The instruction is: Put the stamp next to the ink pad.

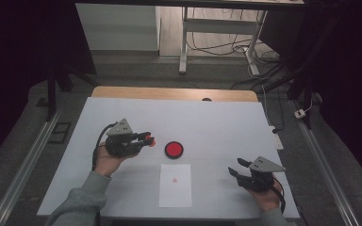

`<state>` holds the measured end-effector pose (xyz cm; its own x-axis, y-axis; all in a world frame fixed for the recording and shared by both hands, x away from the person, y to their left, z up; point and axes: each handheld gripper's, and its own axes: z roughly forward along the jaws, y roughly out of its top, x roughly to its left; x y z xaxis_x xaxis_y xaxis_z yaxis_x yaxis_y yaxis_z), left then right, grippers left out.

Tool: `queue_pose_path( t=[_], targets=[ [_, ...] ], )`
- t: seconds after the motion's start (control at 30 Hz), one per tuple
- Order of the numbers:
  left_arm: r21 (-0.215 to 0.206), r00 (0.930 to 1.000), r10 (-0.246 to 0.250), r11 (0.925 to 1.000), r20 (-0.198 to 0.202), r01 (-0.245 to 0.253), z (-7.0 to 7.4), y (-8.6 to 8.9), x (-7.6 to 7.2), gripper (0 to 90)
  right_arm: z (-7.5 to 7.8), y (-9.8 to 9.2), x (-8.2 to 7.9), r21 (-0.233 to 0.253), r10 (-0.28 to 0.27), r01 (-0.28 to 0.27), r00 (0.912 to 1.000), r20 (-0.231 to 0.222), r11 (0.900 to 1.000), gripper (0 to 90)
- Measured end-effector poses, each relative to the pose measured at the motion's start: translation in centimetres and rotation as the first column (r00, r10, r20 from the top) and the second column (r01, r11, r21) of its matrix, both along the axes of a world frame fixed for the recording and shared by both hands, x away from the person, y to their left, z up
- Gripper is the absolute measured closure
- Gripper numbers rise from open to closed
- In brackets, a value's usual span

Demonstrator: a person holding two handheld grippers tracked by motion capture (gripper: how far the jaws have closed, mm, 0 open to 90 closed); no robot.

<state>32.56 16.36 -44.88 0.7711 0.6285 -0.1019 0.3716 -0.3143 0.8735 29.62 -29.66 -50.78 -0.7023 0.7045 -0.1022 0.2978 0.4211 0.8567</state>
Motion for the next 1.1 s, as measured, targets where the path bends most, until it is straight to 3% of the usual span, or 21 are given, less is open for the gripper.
queue_pose_path(
  t=[0.6, 1.1],
  targets=[
    [0.008, 0.9993, 0.032, 0.9995, -0.019, -0.032, -0.8, 0.1, 1.2, 71.7, -0.1, 0.2, 0.0, 0.001, 0.004, -0.004, 1.0, -0.003, 1.0, 45.4],
    [0.079, 0.9976, 0.051, 0.9957, -0.046, -0.048, -2.9, -1.4, 3.5, 71.7, -0.1, 0.2, 0.0, -0.005, 0.003, -0.003, 1.0, -0.001, 1.0, 45.5]
  ],
)
